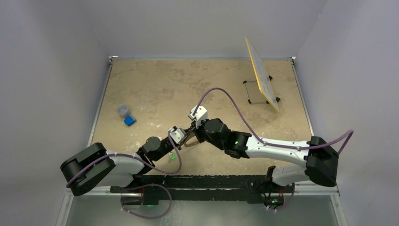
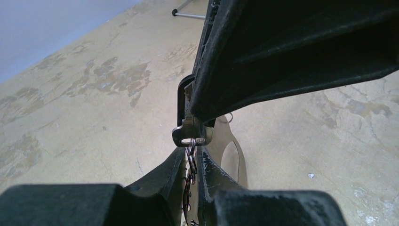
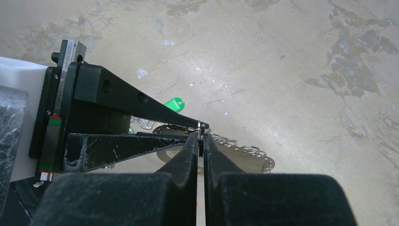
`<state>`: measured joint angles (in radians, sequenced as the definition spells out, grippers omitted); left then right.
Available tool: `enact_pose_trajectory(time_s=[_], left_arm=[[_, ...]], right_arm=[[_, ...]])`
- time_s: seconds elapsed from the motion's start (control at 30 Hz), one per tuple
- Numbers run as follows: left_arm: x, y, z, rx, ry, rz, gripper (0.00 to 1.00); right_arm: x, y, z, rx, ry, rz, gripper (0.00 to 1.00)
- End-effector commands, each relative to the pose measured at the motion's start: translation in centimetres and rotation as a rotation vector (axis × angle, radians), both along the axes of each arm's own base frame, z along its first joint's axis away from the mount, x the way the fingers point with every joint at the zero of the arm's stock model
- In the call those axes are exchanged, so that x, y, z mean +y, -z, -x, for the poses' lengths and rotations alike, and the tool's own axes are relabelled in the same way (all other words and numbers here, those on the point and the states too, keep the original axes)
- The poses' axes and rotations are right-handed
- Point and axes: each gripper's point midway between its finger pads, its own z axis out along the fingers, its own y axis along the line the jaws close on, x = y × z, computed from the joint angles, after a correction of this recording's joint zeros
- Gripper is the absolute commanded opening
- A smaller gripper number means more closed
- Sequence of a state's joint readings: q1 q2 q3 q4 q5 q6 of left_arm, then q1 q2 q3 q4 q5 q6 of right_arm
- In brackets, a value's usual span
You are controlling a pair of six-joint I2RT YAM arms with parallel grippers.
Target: Remove the keys from the keyring
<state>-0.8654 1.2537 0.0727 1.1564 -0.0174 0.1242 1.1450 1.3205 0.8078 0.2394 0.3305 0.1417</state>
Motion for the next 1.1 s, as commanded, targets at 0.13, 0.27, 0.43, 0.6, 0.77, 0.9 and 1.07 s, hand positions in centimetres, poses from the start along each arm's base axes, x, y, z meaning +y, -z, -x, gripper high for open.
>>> enact_pose_trajectory(time_s=[0.13, 0.27, 0.43, 0.6, 0.77, 0.9, 1.07], left_arm=[[-0.4, 0.0, 0.8, 0.009, 0.045, 0.002, 0.10], [-0.4, 0.1, 0.9, 0.016, 0.050, 0.001, 0.09], [-0.4, 0.1, 1.1, 0.016, 0.056, 0.003, 0.04], [-0.3, -0.5, 1.3, 0.011, 0.062, 0.025, 0.01], [-0.2, -1.4, 1.7, -0.003, 0.072, 0.058, 0.00], [-0.2, -2.6, 2.3, -0.023, 0.095, 0.099, 0.00], [0.1, -4.2, 2.9, -0.053, 0.108, 0.166, 0.00]], right_arm=[[-1.0, -3.7, -1.0, -0.050, 0.055, -0.095, 0.00], [-1.6, -4.0, -1.2, -0.051, 0.066, -0.108, 0.00], [-2.3, -4.2, -1.5, -0.047, 0.072, -0.124, 0.00], [-3.5, -3.8, -2.1, -0.046, 0.098, -0.124, 0.00], [-4.9, -3.2, -3.0, -0.045, 0.127, -0.117, 0.00], [-5.1, -2.4, -3.2, -0.040, 0.122, -0.112, 0.00], [-5.0, -1.1, -3.1, -0.025, 0.113, -0.091, 0.00]])
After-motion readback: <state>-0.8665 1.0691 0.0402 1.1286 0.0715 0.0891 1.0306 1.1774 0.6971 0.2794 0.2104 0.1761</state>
